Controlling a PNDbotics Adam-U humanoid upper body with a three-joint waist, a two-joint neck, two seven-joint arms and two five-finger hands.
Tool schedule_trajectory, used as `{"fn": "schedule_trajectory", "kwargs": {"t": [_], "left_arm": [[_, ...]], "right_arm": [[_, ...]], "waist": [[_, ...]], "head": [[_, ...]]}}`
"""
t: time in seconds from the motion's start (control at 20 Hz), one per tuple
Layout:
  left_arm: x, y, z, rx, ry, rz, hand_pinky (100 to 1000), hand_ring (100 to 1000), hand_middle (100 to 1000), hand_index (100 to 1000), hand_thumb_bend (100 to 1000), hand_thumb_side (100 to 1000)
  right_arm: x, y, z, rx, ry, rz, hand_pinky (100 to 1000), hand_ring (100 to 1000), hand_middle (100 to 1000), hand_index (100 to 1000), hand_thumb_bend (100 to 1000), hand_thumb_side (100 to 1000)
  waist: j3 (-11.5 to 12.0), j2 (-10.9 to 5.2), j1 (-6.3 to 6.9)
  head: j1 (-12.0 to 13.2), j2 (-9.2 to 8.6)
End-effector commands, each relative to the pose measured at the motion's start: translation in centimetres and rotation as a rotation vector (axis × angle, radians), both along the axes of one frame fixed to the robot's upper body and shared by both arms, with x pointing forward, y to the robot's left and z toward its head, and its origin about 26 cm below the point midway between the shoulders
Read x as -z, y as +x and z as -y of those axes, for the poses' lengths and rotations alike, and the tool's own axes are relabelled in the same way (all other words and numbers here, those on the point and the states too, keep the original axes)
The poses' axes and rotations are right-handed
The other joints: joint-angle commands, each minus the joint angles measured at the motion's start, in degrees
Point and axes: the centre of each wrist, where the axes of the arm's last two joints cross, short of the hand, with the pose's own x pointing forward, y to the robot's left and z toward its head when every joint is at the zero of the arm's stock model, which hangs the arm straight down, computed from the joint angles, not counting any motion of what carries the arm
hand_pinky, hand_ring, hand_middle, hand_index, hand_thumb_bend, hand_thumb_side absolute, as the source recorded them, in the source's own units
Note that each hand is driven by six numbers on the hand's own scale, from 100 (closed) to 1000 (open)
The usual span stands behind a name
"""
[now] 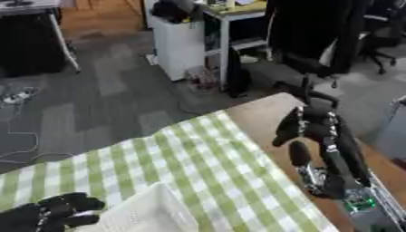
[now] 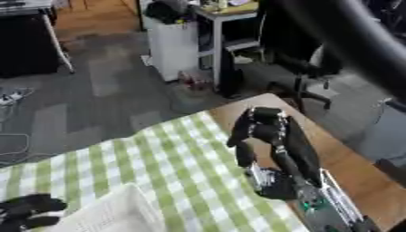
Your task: Pick up objects on the table and place them in the box.
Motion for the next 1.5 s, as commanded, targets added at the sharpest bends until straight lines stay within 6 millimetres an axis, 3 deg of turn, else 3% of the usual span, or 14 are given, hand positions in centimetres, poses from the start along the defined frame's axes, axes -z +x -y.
{"fn": "schedule_trajectory", "kwargs": {"t": [0.05,0.15,0.2,0.25,0.3,0.45,0.6,0.75,0.9,1.05,1.2,1.5], "left_arm": [[-3.8,-1.2,-1.9,0.001,-0.038,0.091,1000,1000,1000,1000,610,1000],[-4.8,-2.3,-2.8,0.0,-0.072,0.125,1000,900,965,994,317,1000],[-5.3,-3.0,-3.1,-0.006,-0.094,0.14,908,835,926,946,256,1000],[-5.7,-3.8,-3.4,-0.015,-0.139,0.151,715,751,877,907,225,1000],[-5.9,-4.6,-3.4,-0.021,-0.174,0.159,602,692,840,885,208,1000],[-5.8,-7.4,-3.4,-0.055,-0.344,0.153,390,558,760,795,181,1000],[-5.0,-10.2,-3.0,-0.108,-0.538,0.116,270,464,667,702,155,994],[-3.7,-11.3,-3.5,-0.183,-0.792,0.086,147,321,525,574,120,932],[-3.1,-11.4,-3.7,-0.199,-1.027,0.089,100,209,424,498,106,896],[-2.9,-11.3,-3.2,-0.152,-1.174,0.082,100,162,378,473,100,889],[-2.4,-11.1,-2.0,-0.07,-1.157,0.023,100,154,372,468,100,890],[-2.0,-10.7,0.4,0.111,-1.148,-0.123,100,151,363,463,100,891]], "right_arm": [[-0.2,-0.4,0.5,0.034,-0.019,0.011,285,428,446,495,100,995],[0.4,-0.7,0.7,0.062,-0.022,-0.005,282,426,446,495,100,997],[0.8,-0.8,0.8,0.077,-0.023,-0.013,281,426,446,495,100,997],[1.2,-1.0,0.9,0.097,-0.023,-0.024,281,426,445,494,100,997],[1.6,-1.2,0.9,0.111,-0.024,-0.028,280,426,445,494,100,998],[3.2,-2.0,1.2,0.179,-0.014,-0.058,278,424,445,494,100,995],[4.8,-2.8,1.4,0.251,0.005,-0.073,276,422,443,493,100,996],[6.6,-3.8,1.2,0.327,0.03,-0.086,269,417,441,492,100,996],[8.3,-4.7,0.6,0.395,0.046,-0.102,262,411,438,491,100,995],[9.9,-5.7,-0.3,0.449,0.055,-0.125,258,409,436,490,100,996],[11.0,-6.4,-1.1,0.484,0.046,-0.13,257,409,436,489,100,996],[12.0,-7.0,-2.3,0.49,0.012,-0.138,256,409,436,489,100,999]], "waist": [[0.88,-1.01,-0.31],[2.15,-1.22,-0.49],[2.84,-1.32,-0.62],[3.77,-1.43,-0.84],[4.32,-1.5,-0.99],[7.13,-1.91,-1.97],[9.77,-2.25,-3.01],[12.63,-2.45,-4.29],[15.06,-2.32,-5.54],[17.19,-2.25,-6.71],[18.84,-2.28,-7.12],[20.1,-2.3,-7.07]], "head": [[-0.41,-0.47],[-0.76,-0.6],[-0.99,-0.62],[-1.44,-0.68],[-1.71,-0.68],[-3.72,-0.2],[-6.08,1.83],[-8.55,4.64],[-10.87,6.53],[-12.77,6.7],[-13.27,6.37],[-11.09,5.82]]}}
